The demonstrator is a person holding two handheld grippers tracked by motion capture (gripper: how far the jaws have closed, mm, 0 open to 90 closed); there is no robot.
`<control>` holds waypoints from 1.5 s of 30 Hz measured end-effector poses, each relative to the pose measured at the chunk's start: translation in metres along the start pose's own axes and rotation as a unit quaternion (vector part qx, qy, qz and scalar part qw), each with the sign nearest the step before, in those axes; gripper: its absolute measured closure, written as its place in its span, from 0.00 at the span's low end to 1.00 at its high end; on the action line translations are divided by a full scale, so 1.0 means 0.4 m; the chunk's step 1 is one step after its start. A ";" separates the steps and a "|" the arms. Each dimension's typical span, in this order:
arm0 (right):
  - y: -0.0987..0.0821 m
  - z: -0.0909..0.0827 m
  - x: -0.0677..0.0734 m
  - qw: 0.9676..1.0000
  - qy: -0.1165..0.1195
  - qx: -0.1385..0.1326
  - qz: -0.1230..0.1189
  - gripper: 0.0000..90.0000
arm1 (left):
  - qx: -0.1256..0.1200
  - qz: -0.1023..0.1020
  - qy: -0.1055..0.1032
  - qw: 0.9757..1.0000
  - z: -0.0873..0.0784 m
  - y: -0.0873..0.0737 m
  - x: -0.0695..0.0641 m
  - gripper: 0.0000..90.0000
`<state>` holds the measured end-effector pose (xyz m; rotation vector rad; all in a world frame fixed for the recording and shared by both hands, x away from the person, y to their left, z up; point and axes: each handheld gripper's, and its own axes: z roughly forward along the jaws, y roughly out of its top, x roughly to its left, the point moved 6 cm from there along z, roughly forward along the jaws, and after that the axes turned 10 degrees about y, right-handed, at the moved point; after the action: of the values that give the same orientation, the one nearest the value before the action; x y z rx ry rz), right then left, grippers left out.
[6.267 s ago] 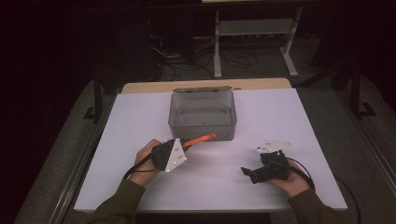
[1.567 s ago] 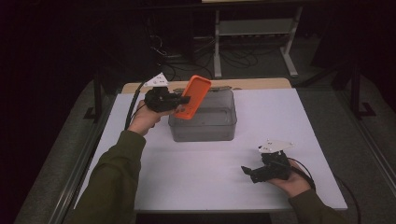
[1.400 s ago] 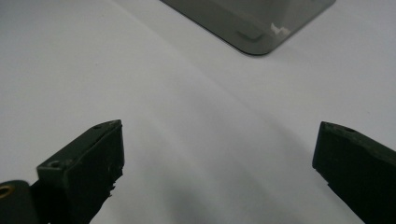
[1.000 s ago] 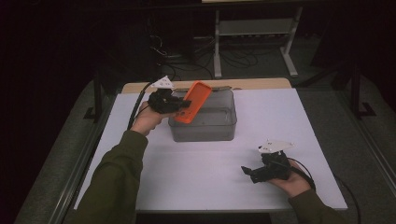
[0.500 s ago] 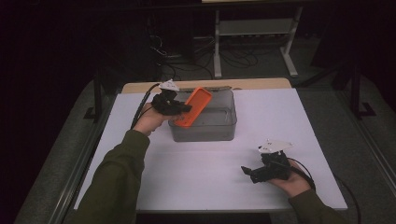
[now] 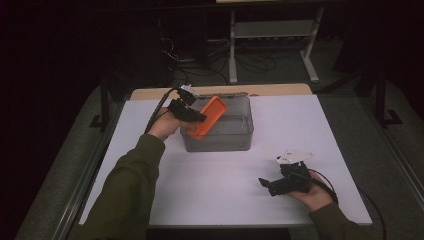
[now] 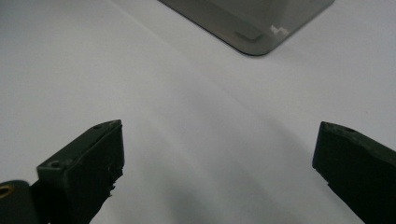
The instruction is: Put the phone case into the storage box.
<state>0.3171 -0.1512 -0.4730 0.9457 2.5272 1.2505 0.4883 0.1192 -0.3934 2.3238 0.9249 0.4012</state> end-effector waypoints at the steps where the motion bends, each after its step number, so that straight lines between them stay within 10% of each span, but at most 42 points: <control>1: 0.000 0.000 0.000 1.000 0.000 0.000 0.000 0.02 | 0.006 -0.003 0.001 1.000 0.002 0.000 0.001 0.89; 23: 0.008 -0.006 0.008 1.000 0.005 -0.011 -0.003 0.02 | 0.092 -0.068 0.030 0.993 0.031 0.002 0.017 0.88; 45: 0.013 -0.009 0.012 1.000 0.008 -0.018 -0.006 0.02 | 0.143 -0.140 0.067 0.977 0.027 0.003 0.031 0.88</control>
<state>0.3142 -0.1484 -0.4662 0.9162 2.5090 1.2999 0.5030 0.1227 -0.4003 2.3914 1.4373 0.3250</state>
